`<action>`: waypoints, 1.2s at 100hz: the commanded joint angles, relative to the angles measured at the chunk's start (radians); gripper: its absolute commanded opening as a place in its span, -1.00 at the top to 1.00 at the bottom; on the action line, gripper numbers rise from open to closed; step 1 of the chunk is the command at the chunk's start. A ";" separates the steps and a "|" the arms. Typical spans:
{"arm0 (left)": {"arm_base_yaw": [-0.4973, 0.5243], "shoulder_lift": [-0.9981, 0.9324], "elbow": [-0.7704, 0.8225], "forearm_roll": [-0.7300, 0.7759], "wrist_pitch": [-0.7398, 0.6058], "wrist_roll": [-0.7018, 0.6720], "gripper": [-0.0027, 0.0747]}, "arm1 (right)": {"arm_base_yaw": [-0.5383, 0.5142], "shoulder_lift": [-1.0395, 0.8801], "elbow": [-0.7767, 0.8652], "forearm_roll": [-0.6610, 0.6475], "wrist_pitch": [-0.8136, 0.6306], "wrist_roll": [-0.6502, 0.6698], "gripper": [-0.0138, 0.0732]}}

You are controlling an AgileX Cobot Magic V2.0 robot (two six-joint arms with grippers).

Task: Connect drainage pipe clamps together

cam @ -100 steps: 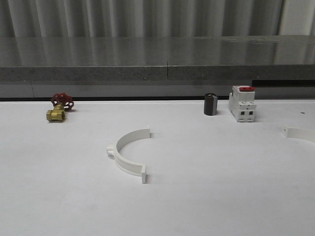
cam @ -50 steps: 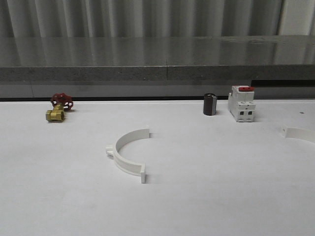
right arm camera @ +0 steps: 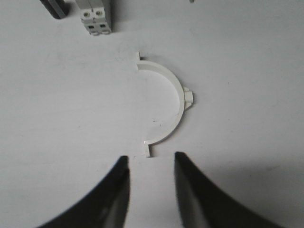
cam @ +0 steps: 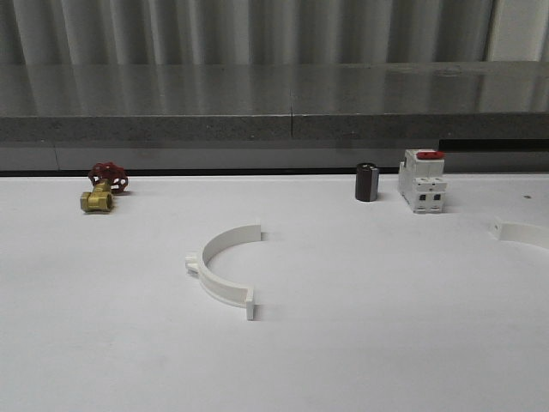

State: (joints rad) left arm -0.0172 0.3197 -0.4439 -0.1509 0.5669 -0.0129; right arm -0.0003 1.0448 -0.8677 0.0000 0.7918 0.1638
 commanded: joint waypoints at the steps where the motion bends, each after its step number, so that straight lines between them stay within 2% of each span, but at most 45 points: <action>1: 0.003 0.007 -0.026 -0.010 -0.068 -0.002 0.98 | -0.004 0.046 -0.035 0.006 -0.067 -0.004 -0.55; 4: 0.003 0.007 -0.026 -0.010 -0.068 -0.002 0.98 | -0.004 0.067 -0.035 0.006 -0.077 -0.004 -0.68; 8: 0.003 0.007 -0.026 -0.010 -0.068 -0.002 0.98 | -0.004 0.089 -0.035 0.009 -0.086 -0.003 -0.74; 27: 0.003 0.007 -0.026 -0.010 -0.068 -0.002 0.98 | -0.032 0.253 -0.097 0.014 -0.087 -0.009 -0.68; 63: 0.003 0.007 -0.026 -0.010 -0.068 -0.002 0.98 | -0.119 0.568 -0.247 0.073 -0.127 -0.188 -0.68; 120: 0.003 0.007 -0.026 -0.010 -0.068 -0.002 0.98 | -0.134 0.770 -0.282 0.073 -0.187 -0.232 -0.68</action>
State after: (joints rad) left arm -0.0172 0.3197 -0.4439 -0.1509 0.5687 -0.0129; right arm -0.1278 1.8401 -1.1192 0.0685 0.6381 -0.0503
